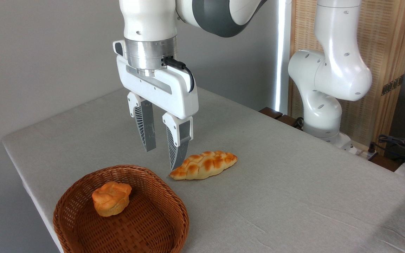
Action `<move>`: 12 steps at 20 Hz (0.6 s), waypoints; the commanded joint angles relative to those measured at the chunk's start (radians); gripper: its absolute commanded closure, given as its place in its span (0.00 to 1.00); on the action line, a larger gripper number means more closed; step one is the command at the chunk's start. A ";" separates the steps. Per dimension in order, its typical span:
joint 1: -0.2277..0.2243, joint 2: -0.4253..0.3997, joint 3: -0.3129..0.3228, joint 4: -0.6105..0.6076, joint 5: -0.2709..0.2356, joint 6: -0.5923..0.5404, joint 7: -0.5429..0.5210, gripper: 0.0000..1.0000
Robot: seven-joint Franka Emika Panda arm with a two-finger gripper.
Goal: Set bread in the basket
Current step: 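Move the open gripper toward the braided bread roll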
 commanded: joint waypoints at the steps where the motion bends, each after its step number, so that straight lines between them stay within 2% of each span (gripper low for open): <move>1: 0.029 0.014 -0.034 0.024 -0.068 -0.017 -0.034 0.00; 12: 0.026 0.014 -0.038 0.024 -0.065 -0.019 -0.024 0.00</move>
